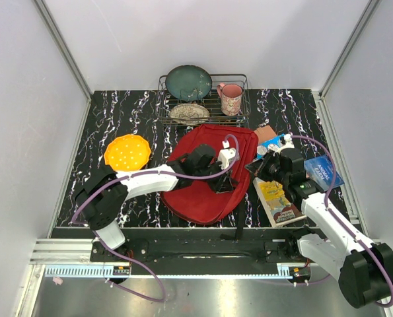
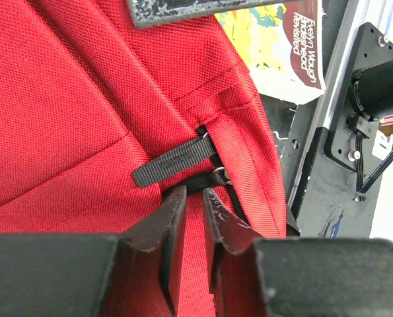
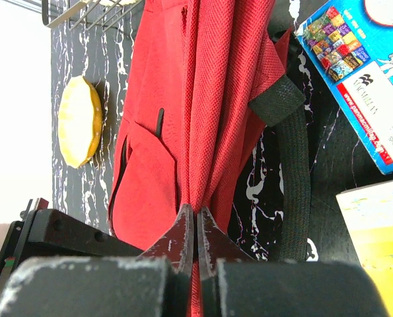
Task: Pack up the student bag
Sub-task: Unzip the student bag at the center of the board.
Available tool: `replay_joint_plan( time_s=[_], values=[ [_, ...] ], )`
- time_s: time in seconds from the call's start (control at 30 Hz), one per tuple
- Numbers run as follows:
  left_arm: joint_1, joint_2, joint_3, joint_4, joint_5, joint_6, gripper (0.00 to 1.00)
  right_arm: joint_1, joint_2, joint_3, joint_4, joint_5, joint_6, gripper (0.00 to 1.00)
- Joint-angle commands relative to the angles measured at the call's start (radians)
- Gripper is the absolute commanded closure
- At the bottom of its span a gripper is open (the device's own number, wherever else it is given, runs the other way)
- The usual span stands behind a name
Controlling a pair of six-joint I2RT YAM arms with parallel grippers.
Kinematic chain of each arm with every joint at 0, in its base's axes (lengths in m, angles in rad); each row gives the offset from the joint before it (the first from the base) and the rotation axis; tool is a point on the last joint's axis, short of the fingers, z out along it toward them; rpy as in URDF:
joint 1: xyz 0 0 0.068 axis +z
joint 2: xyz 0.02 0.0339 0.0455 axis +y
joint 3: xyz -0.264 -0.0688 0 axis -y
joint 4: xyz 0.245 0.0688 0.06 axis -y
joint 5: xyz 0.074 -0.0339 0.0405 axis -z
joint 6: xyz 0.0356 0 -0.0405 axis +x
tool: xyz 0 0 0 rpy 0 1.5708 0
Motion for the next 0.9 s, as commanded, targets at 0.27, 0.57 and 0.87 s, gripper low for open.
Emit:
replay_joint_plan(
  time_s=[0.27,0.57,0.87],
  values=[
    [0.003,-0.010,0.037,0.045,-0.044,-0.006,0.29,0.002,-0.032,0.047,0.037,-0.050,0.001,1.00],
    [0.002,0.026,0.058,0.062,0.006,-0.023,0.46,0.004,-0.034,0.052,0.040,-0.061,0.007,1.00],
    [-0.004,0.036,0.049,0.063,0.062,-0.023,0.69,0.004,-0.024,0.049,0.049,-0.061,0.013,1.00]
  ],
)
